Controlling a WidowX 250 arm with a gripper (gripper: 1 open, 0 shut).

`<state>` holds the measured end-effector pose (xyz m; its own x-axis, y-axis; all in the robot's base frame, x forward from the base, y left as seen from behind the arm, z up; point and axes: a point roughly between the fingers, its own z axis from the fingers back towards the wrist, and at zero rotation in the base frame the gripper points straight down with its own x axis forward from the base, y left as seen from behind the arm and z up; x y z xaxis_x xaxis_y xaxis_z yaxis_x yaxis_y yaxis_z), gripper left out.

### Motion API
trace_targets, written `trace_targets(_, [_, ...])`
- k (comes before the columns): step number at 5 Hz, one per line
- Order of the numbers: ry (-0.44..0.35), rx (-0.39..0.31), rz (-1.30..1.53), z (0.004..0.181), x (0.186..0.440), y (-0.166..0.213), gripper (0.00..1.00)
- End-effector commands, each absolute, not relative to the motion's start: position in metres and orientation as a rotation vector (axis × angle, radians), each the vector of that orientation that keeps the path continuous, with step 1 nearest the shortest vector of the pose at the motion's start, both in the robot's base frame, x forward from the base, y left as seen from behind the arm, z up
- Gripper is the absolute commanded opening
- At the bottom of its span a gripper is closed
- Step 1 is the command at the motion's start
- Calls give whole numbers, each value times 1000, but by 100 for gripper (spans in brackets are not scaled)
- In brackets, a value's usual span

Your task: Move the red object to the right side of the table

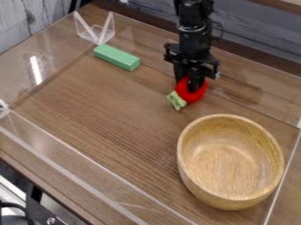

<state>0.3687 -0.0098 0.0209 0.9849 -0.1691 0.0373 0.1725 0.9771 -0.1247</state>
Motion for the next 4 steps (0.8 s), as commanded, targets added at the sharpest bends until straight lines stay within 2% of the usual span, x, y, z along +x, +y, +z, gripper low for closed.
trace_targets(1, [-16, -124, -196, 12, 366, -26, 0])
trace_targets(4, [-3, -121, -201, 8, 363, -34, 0])
